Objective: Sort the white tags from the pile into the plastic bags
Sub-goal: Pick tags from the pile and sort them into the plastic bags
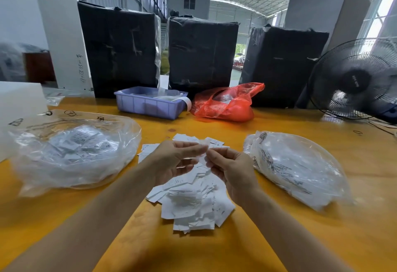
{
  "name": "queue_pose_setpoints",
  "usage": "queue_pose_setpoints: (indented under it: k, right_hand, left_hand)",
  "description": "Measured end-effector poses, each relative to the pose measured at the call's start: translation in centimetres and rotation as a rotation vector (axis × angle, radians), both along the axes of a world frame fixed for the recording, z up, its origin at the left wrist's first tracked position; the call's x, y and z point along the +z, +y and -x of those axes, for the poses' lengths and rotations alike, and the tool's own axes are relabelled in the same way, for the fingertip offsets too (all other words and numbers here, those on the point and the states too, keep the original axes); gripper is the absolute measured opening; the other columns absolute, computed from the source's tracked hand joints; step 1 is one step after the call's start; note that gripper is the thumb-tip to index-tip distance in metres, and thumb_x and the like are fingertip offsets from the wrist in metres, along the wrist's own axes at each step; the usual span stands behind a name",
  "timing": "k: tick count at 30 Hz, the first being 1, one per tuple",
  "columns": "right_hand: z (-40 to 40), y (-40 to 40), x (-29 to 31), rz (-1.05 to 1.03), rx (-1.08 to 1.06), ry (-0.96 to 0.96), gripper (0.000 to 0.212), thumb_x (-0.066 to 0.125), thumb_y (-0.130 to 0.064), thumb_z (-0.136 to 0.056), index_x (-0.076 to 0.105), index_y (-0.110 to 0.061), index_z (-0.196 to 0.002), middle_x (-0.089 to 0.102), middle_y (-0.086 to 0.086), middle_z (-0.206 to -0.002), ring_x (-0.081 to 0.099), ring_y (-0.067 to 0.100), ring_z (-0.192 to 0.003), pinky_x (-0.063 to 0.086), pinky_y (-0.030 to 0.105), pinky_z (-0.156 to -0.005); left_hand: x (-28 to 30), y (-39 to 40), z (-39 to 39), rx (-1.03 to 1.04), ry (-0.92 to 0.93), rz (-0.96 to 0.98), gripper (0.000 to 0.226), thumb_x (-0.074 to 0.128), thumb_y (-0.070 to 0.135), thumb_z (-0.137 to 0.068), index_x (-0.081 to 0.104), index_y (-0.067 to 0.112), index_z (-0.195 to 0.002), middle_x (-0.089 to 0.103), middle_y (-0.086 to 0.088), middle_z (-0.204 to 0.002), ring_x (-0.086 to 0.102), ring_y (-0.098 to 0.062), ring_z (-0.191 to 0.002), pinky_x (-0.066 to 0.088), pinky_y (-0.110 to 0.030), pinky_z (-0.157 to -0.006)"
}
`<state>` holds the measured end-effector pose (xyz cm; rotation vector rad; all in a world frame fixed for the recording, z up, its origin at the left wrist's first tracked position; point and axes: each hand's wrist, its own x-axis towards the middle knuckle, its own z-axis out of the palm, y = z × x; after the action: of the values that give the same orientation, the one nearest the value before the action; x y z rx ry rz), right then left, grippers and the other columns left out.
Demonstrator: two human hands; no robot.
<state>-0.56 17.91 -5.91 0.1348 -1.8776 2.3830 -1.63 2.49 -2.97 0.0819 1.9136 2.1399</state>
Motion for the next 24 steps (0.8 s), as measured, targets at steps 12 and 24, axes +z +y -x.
queue_pose_setpoints:
  k: [12,24]
  right_hand:
    - [1.1,-0.5,-2.1,-0.942,-0.130,0.370,0.015,0.057,-0.005,-0.091,0.068,-0.006,-0.101,0.068,0.002,-0.093,0.061,0.012,-0.082,0.043,0.010,-0.067]
    - [4.2,-4.5,-1.0,-1.403,0.297,0.394,0.051,0.074,-0.026,-0.079,0.058,-0.019,-0.127,0.063,-0.004,-0.121,0.040,0.018,-0.118,0.038,0.031,-0.097]
  left_hand:
    - [0.1,-1.6,1.8,0.499,0.133,0.054,0.016,0.053,0.013,-0.095,0.059,0.009,-0.081,0.068,-0.004,-0.070,0.062,-0.012,-0.048,0.047,-0.018,-0.046]
    - [-1.7,-3.9,3.0,0.379,0.242,0.404,0.044,0.078,0.006,-0.074,0.050,0.008,-0.108,0.066,-0.013,-0.085,0.061,-0.011,-0.067,0.044,-0.021,-0.059]
